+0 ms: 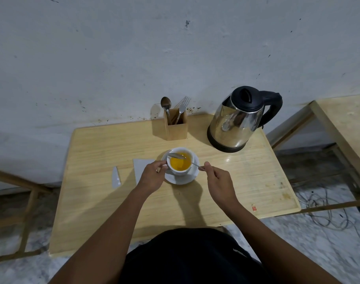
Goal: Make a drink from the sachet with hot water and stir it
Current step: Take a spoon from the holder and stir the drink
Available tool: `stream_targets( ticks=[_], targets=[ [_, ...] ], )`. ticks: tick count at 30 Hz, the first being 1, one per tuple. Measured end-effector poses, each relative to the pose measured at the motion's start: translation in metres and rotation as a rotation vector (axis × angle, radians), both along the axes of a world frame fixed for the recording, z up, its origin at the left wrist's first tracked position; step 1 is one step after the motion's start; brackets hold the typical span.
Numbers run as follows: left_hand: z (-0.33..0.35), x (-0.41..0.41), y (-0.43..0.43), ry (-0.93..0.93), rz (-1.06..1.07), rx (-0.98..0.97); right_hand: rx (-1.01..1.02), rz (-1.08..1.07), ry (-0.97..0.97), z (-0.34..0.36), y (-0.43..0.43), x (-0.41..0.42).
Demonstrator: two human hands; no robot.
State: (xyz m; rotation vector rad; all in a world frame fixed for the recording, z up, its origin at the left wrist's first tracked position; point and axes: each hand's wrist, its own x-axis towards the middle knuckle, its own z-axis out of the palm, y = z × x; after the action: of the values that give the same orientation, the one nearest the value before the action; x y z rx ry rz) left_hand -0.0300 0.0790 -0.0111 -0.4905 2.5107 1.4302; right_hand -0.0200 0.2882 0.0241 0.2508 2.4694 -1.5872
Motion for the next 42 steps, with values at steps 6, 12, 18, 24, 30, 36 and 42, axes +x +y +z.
stream_targets(
  ticks=[6, 12, 18, 24, 30, 36, 42],
  targets=[
    [0.002, 0.001, 0.0, -0.002, 0.0, 0.01, -0.318, -0.029, -0.209, -0.005, 0.003, 0.005],
    [0.001, 0.0, 0.0, -0.017, -0.007, 0.0, -0.627, -0.132, -0.335, -0.009, 0.012, 0.005],
    [0.001, 0.0, 0.0, -0.014, 0.003, 0.002, -0.449, -0.286, -0.361, -0.03, 0.022, -0.009],
    [0.002, 0.001, 0.002, -0.016, 0.005, 0.008, -0.166, -0.337, -0.32, -0.055, 0.02, -0.028],
    [0.001, 0.0, 0.001, -0.032, 0.013, 0.0, 0.153, -0.157, -0.296, -0.068, 0.021, -0.038],
    [0.0, 0.0, 0.002, -0.041, 0.022, -0.003, 0.494, 0.015, -0.247, -0.069, 0.023, -0.043],
    [0.0, 0.0, 0.002, -0.041, 0.015, -0.001, 0.712, 0.122, -0.243, -0.068, 0.026, -0.047]
  ],
)
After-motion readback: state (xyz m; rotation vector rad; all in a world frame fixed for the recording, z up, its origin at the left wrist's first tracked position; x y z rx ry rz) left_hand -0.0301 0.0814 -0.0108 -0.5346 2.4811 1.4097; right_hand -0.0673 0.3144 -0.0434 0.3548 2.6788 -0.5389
